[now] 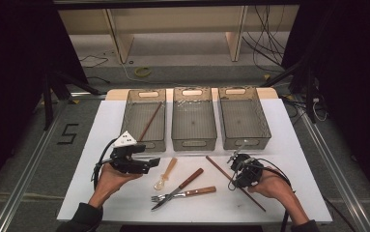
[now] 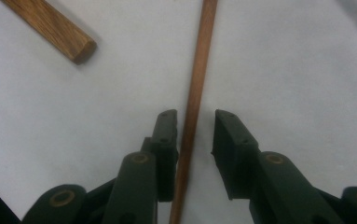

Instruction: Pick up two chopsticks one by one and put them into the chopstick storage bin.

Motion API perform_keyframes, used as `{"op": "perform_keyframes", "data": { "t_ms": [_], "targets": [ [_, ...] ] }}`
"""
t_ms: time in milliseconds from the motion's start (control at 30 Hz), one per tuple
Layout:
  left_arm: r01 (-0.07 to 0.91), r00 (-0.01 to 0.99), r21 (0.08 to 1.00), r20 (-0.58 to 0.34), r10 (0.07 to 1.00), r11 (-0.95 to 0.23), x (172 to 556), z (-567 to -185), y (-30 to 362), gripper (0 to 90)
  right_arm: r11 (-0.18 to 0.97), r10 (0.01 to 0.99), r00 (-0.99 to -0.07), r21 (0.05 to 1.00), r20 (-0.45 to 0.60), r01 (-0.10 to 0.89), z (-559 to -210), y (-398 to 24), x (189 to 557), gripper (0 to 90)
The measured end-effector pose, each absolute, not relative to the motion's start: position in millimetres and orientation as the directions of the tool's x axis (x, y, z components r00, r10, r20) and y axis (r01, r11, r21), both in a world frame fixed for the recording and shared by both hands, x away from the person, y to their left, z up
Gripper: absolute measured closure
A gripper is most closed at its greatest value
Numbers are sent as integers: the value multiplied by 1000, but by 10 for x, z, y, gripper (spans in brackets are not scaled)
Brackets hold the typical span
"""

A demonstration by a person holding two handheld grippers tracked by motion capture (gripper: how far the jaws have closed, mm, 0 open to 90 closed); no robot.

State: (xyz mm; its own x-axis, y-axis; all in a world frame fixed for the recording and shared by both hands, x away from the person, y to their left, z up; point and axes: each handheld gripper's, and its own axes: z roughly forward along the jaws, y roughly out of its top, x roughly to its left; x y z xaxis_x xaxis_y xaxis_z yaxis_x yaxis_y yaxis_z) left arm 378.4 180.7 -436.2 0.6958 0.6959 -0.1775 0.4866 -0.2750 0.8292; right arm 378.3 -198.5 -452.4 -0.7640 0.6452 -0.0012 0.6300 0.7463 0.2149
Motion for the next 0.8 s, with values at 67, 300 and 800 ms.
{"op": "perform_keyframes", "data": {
  "t_ms": [67, 300, 800],
  "targets": [
    [488, 699, 828, -181, 692, -277, 3768, -4368, 1815, 181, 750, 642, -767, 212, -3, 626, -4526, -1981, 3784, 726],
    [488, 695, 828, -177, 697, -276, 3749, -4388, 1833, 183, 762, 632, -775, 189, -12, 619, -4556, -1953, 3799, 770],
    [480, 701, 826, -159, 695, -295, 3737, -4398, 1815, 187, 783, 614, -788, 151, -34, 604, -4559, -1888, 3819, 845]
  ]
}}
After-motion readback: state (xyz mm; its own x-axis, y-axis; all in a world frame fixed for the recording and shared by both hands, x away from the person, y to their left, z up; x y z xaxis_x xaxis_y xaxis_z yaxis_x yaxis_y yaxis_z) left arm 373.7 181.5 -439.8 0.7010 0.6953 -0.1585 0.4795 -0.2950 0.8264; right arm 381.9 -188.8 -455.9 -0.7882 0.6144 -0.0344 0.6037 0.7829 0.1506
